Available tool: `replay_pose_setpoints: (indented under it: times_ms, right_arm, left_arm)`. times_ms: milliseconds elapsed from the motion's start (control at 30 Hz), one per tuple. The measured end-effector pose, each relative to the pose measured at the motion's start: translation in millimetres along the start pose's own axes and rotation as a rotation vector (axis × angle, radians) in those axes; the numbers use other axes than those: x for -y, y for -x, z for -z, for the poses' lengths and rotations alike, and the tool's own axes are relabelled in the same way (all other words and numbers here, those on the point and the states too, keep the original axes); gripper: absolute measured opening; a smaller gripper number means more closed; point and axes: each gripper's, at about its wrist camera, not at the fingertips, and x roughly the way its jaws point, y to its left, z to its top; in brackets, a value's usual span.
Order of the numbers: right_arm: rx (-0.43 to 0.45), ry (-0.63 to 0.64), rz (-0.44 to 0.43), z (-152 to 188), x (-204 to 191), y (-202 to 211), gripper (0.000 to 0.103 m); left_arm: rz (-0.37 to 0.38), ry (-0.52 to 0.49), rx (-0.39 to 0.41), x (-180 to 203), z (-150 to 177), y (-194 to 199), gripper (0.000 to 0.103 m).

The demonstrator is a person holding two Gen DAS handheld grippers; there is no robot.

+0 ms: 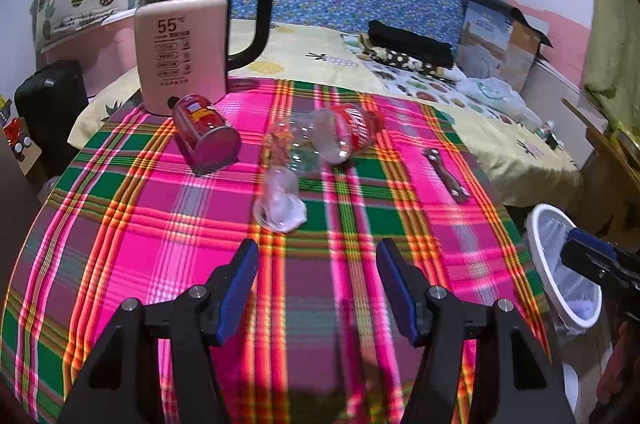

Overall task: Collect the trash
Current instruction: 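Grasp the clear plastic cup with the left gripper while the right grasps the brown snack wrapper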

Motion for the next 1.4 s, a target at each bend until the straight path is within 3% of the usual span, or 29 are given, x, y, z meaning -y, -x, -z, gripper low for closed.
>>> replay_pose_setpoints:
  times_ms: [467, 700, 900, 933, 1000, 1400]
  right_arm:
    - [-0.053, -0.006, 0.046, -30, 23, -54, 0.055]
    - [-0.113, -0.020, 0.082, -38, 41, -93, 0.052]
    - [-0.156, -0.009, 0.100, -40, 42, -117, 0.046]
    - [-0.152, 0.010, 0.114, -39, 39, -118, 0.044]
    - [-0.147, 0.040, 0.137, -40, 34, -120, 0.025]
    - [-0.125, 0.014, 0.082, -26, 29, -90, 0.025]
  left_arm:
    - [-0.051, 0.061, -0.058, -22, -21, -60, 0.063]
    - [-0.059, 0.052, -0.098, -21, -23, -80, 0.043]
    - [-0.051, 0.056, -0.086, -24, -25, -84, 0.041]
    - [-0.049, 0.056, -0.086, -25, -26, -84, 0.041]
    - [-0.044, 0.059, -0.084, -26, -25, -83, 0.041]
    - [-0.010, 0.012, -0.046, -12, -18, -54, 0.041]
